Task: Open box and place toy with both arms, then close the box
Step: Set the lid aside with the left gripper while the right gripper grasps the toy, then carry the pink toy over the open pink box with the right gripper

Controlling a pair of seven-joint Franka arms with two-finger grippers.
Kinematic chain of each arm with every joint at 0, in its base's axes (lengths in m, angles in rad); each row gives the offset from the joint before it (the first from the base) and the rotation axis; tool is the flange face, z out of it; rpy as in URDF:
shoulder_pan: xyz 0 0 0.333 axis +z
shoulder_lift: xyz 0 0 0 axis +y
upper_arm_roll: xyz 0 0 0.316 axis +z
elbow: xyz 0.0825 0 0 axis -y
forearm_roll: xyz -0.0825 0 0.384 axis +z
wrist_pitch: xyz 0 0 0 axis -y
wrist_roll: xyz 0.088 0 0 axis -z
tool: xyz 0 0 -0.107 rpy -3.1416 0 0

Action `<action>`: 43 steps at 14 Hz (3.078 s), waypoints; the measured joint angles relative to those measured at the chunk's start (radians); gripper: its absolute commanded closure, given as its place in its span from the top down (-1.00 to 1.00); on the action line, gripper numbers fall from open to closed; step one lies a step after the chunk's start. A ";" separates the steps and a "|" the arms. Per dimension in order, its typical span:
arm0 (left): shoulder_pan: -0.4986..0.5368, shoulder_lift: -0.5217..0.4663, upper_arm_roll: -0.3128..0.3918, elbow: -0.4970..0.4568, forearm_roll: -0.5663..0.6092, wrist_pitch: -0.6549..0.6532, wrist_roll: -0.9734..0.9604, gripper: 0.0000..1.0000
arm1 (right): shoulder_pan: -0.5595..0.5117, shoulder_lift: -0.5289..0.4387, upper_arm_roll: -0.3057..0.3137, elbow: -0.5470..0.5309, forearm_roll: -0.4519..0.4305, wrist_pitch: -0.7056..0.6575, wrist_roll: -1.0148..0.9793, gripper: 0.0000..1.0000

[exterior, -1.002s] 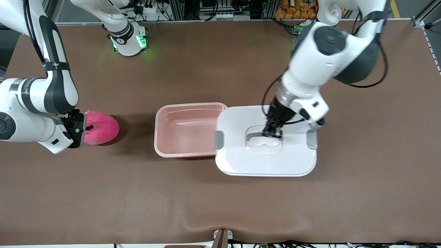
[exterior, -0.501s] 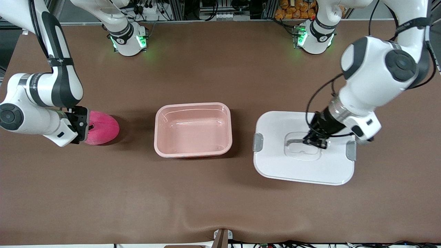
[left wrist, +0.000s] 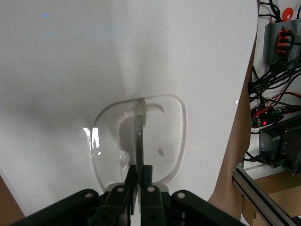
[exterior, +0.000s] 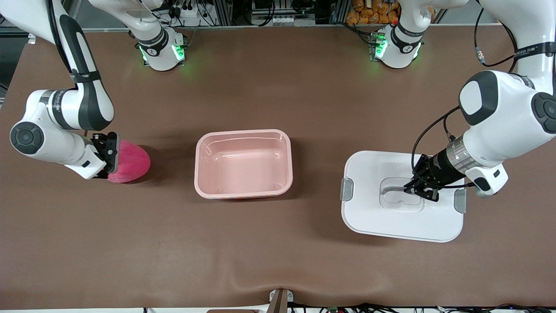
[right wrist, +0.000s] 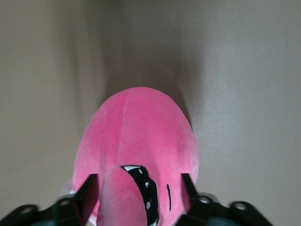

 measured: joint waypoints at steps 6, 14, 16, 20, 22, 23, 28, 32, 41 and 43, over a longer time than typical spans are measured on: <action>-0.002 0.017 -0.003 0.000 0.000 0.000 0.001 -1.00 | -0.030 -0.001 -0.009 -0.001 -0.001 0.029 -0.026 -1.00; 0.003 0.007 0.001 0.005 0.000 -0.023 0.017 -1.00 | -0.032 -0.013 -0.003 0.061 0.015 -0.113 0.105 -1.00; 0.025 -0.003 0.005 0.005 0.001 -0.043 0.017 -1.00 | -0.030 -0.018 0.012 0.116 0.030 -0.205 0.196 -1.00; 0.082 -0.011 0.006 0.005 0.001 -0.067 0.019 -1.00 | -0.019 -0.024 0.055 0.241 0.069 -0.373 0.426 -1.00; 0.104 -0.012 0.006 0.005 0.002 -0.072 0.024 -1.00 | -0.013 -0.024 0.079 0.292 0.083 -0.432 0.557 -1.00; 0.114 -0.011 0.007 0.004 0.002 -0.074 0.039 -1.00 | -0.011 -0.024 0.092 0.319 0.092 -0.465 0.630 -1.00; 0.123 -0.011 -0.003 0.002 0.002 -0.077 0.056 -1.00 | -0.008 -0.024 0.212 0.427 0.106 -0.558 1.043 -1.00; 0.119 -0.011 -0.020 0.002 0.002 -0.079 0.056 -1.00 | -0.004 -0.023 0.291 0.445 0.126 -0.560 1.335 -1.00; 0.114 -0.011 -0.035 0.001 0.002 -0.092 0.056 -1.00 | -0.003 0.062 0.365 0.544 0.196 -0.550 1.671 -1.00; 0.114 -0.011 -0.035 0.000 0.002 -0.093 0.056 -1.00 | -0.001 0.091 0.413 0.564 0.196 -0.521 1.769 -1.00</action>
